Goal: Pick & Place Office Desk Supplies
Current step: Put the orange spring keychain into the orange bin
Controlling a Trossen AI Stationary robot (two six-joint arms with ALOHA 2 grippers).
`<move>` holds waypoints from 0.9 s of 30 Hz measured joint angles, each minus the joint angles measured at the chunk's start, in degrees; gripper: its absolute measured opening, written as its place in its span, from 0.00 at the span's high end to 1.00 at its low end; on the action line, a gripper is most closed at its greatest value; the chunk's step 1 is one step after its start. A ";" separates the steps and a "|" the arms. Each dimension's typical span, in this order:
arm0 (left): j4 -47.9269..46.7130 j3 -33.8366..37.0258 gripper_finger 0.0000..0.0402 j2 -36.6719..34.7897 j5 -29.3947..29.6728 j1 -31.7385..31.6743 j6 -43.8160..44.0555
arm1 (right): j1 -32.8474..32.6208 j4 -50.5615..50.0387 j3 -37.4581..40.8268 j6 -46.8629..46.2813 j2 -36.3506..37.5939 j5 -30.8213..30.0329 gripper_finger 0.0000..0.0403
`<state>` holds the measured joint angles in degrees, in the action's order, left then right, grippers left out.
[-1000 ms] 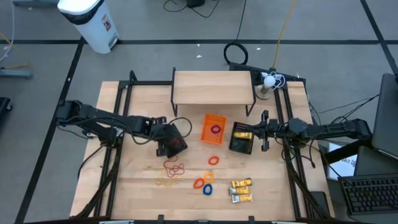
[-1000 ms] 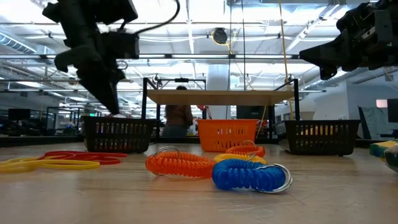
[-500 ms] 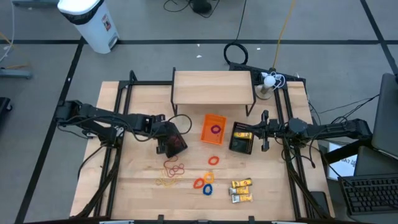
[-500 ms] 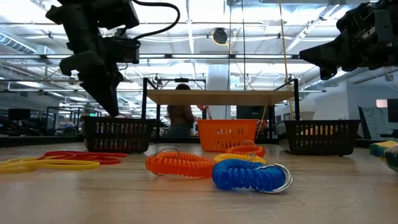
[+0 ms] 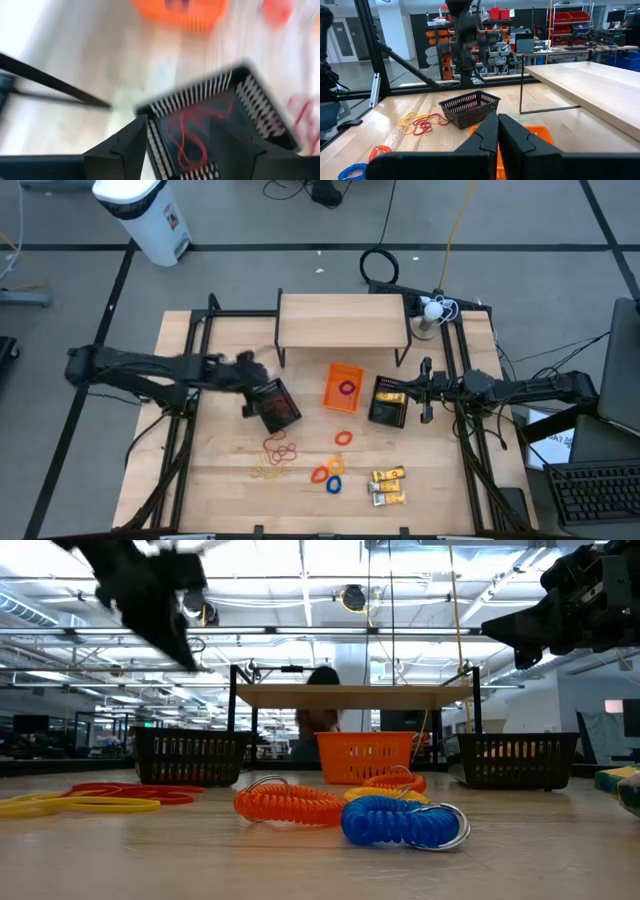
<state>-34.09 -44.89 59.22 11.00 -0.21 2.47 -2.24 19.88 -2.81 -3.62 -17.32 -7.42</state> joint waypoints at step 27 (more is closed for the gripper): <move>24.96 31.82 0.99 -45.88 -9.62 -7.50 1.12 | 0.00 -0.02 0.00 0.20 -0.02 0.07 0.99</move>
<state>-9.13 -13.07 13.33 1.39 -7.70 3.59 -2.24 19.86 -2.81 -3.42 -17.34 -7.35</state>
